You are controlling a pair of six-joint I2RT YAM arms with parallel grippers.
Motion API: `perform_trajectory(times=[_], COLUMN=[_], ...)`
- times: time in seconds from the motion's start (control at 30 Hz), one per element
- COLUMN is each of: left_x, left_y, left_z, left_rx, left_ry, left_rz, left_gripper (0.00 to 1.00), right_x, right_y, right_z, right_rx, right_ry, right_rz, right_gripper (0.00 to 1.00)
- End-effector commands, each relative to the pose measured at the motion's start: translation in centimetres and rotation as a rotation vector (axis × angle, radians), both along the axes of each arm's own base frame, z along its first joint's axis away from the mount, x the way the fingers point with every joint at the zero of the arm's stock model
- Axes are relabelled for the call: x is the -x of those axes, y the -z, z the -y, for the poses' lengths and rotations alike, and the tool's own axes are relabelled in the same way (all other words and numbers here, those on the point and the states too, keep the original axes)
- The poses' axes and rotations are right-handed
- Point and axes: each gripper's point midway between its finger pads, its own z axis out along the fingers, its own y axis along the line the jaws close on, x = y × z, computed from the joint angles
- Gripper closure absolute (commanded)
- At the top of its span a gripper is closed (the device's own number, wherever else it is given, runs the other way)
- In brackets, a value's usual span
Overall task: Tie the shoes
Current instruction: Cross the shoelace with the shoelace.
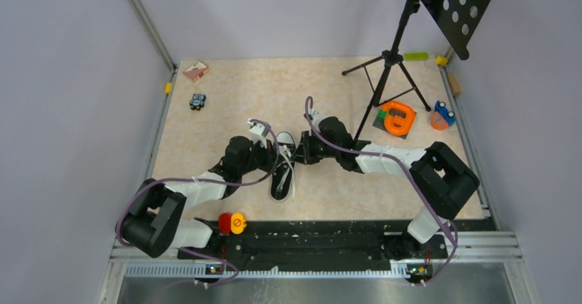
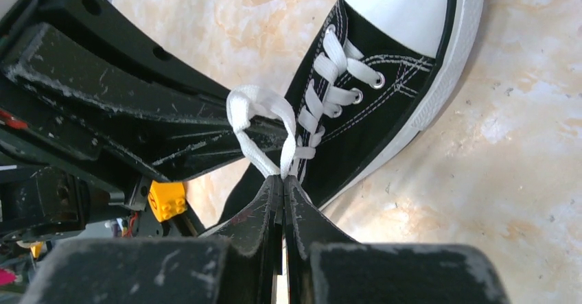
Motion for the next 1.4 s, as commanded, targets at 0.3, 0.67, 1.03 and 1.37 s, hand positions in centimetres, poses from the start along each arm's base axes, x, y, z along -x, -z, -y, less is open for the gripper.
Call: perform_trajectory(times=[0.3,0.67,1.03,1.37], left_x=[-1.3,-1.4,-1.2,-0.8], left_y=[-1.5,-1.5,-1.2,-1.0], left_z=[0.8,0.7,0.8,0.7], left_rx=[0.039,0.03,0.031,0.033], left_ry=[0.0,0.005,0.017,0.019], left_rz=[0.028,0.027,0.021,0.011], left_gripper=[1.0,1.0,1.0,1.0], right_x=[1.1,1.7,2.0,2.0], right_y=[-3.2,-4.2,-4.5,-4.6], right_z=[-0.6,-1.7,-3.2,-4.5], right_rx=[-0.1,-0.163,-0.208,-0.215], right_ry=[-0.035,-0.08,-0.139,-0.145], right_rz=[0.085,0.11,0.092,0.087], right_gripper=[1.0,1.0,1.0,1.0])
